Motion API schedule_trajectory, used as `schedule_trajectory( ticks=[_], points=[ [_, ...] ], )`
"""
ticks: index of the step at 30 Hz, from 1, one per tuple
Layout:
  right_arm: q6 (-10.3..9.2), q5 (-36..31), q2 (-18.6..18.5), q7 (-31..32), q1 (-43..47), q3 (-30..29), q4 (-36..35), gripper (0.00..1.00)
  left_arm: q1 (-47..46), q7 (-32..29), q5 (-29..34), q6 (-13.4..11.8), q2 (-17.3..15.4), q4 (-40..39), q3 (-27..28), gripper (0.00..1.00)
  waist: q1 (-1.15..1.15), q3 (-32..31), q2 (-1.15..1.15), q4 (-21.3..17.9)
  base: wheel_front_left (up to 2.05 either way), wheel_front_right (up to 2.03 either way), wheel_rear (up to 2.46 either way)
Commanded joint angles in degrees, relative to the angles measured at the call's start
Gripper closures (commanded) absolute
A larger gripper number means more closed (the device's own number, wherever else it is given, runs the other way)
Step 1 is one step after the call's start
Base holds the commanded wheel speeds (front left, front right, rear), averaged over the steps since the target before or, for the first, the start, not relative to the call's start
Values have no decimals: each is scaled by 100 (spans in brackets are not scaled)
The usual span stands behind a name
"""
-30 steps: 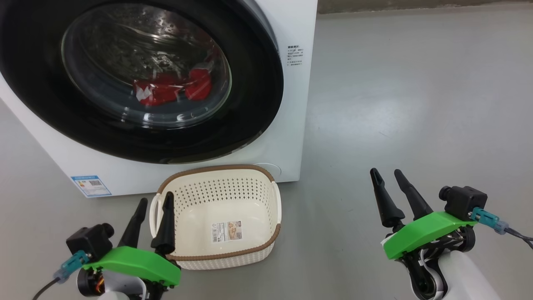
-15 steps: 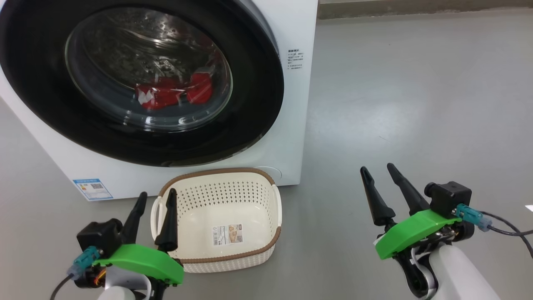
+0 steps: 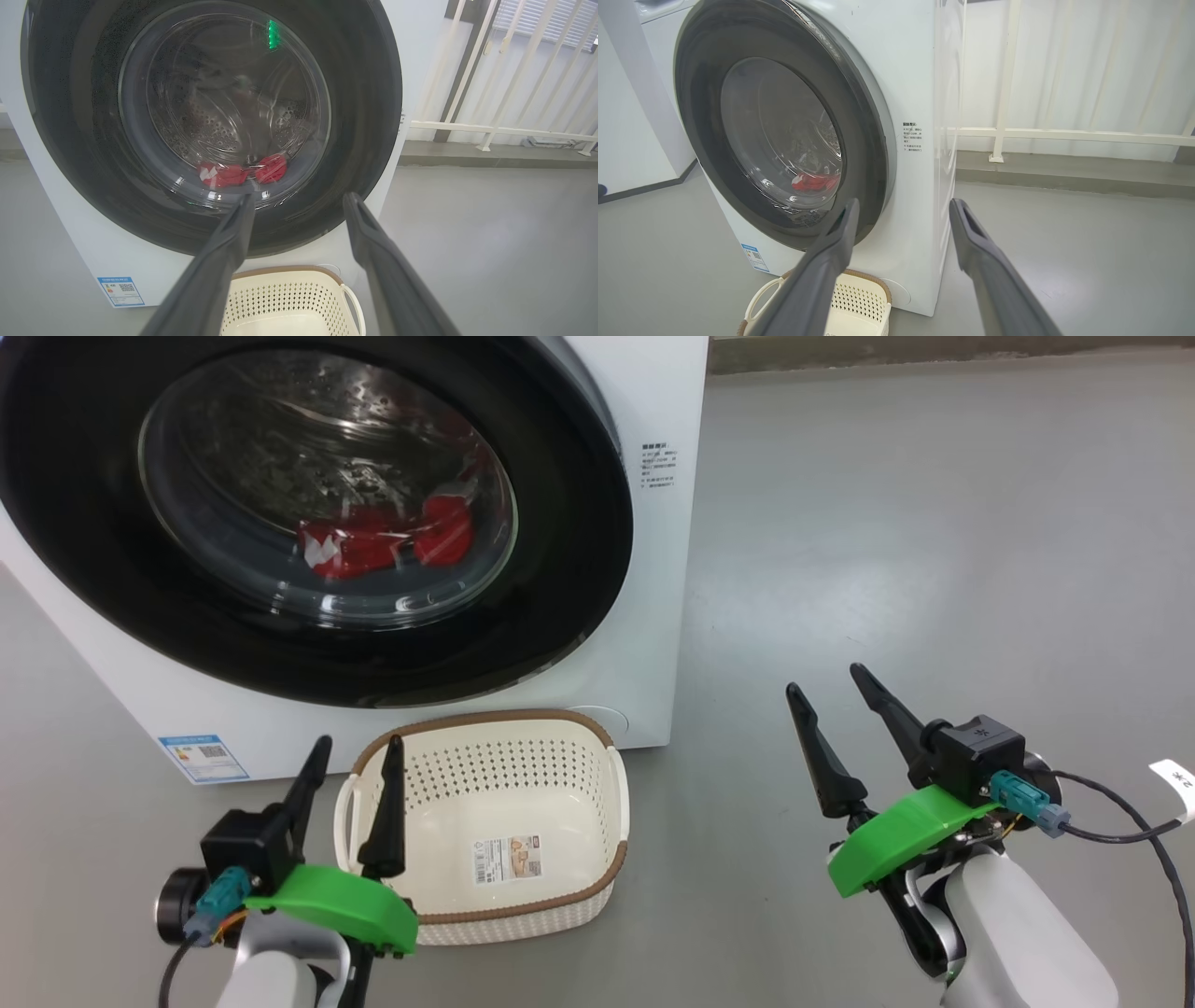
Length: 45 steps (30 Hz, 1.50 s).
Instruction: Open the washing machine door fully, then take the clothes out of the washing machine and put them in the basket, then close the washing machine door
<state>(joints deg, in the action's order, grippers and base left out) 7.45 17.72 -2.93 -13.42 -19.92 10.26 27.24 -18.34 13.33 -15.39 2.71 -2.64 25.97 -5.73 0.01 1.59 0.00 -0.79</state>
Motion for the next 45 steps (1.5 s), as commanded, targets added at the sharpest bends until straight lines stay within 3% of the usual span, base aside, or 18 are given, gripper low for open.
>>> schedule_trajectory(
  ticks=[1, 5, 20, 21, 22, 23, 25, 33, 45],
  points=[
    [3, -174, 10, -99, -262, 162, -109, 0, -307, 107, 187, -39, -99, -123, 141, 0, 0, 2, 0, -3, 0, 0, 0],
    [3, -410, 5, -158, -331, 196, -74, 0, -344, 167, 407, -62, -101, -81, 133, 0, 0, -6, 0, -8, 0, 0, 0],
    [3, -372, 5, -158, -305, 165, -58, 0, -368, 167, 315, -43, -90, 96, 126, 0, 0, -2, 0, 8, 0, 0, 0],
    [3, -352, 5, -158, -306, 165, -48, 16, -372, 167, 316, -46, -89, 93, 123, 0, 0, 6, 0, 14, 0, 0, 0],
    [3, -265, 5, -158, -312, 190, -2, 70, -371, 167, 278, -51, -85, 100, 130, 0, 0, 23, 0, 31, 0, 0, 0],
    [3, -265, 5, -158, -312, 190, -2, 70, -371, 167, 278, -51, -85, 100, 130, 0, 0, 23, 0, 31, 0, 0, 0],
    [3, -238, 5, -158, -333, 201, 9, 100, -376, 167, 247, -47, -82, 97, 130, 0, 0, 58, 0, 47, 0, 0, 0],
    [3, 701, 5, -158, -556, 179, 44, 100, -473, 167, 180, -44, -74, 16, 112, 0, 0, 334, 0, 185, 0, 0, 0],
    [3, 3198, 5, -78, -1302, 341, 223, 100, -589, 167, 124, -47, -61, -317, 54, 0, 0, 777, 0, 467, 0, 0, 0]
  ],
)
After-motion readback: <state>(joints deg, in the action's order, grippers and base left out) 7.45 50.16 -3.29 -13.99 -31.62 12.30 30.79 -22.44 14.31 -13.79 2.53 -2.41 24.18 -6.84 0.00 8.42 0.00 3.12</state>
